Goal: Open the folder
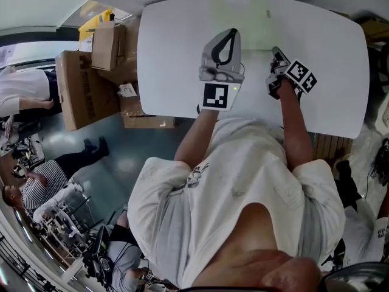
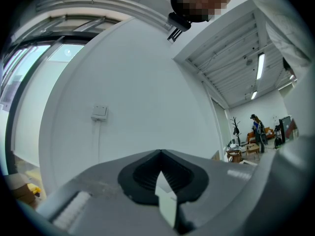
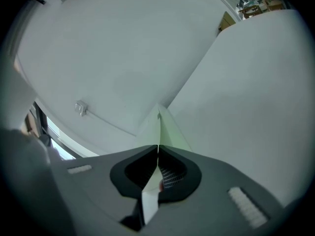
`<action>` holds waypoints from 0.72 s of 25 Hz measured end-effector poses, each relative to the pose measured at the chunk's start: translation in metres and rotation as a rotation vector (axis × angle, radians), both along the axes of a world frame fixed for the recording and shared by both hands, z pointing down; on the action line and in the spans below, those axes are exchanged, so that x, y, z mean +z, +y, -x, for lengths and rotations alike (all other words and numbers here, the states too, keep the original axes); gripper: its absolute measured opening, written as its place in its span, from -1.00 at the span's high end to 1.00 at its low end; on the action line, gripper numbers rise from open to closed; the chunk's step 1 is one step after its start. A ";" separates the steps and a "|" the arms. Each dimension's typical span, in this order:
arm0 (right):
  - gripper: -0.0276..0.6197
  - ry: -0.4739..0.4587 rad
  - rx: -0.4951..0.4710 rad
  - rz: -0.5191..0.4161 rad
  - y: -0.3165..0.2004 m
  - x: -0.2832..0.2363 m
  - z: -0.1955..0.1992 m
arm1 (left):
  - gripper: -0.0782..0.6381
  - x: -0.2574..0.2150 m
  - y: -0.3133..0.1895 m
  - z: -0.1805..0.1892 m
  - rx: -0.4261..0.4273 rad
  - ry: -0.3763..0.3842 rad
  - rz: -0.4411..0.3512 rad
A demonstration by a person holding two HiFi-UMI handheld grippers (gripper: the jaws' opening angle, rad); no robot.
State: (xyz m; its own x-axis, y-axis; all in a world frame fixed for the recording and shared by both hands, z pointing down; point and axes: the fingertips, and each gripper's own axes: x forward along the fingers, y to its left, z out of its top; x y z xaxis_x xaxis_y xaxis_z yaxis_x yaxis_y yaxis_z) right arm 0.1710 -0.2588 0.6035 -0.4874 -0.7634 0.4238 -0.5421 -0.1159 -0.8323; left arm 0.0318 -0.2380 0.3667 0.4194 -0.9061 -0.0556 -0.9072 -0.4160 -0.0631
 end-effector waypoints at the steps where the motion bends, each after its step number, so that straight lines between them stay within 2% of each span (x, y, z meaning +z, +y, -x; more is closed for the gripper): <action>1: 0.89 -0.008 0.000 -0.011 -0.001 -0.004 0.000 | 0.80 0.000 0.000 0.001 -0.001 -0.003 -0.001; 12: 0.90 -0.004 -0.030 -0.107 -0.004 -0.035 0.006 | 0.80 0.007 -0.001 0.005 -0.012 -0.014 0.010; 18: 0.90 0.010 -0.065 -0.198 -0.007 -0.064 0.014 | 0.80 0.012 0.001 0.008 -0.012 -0.008 0.022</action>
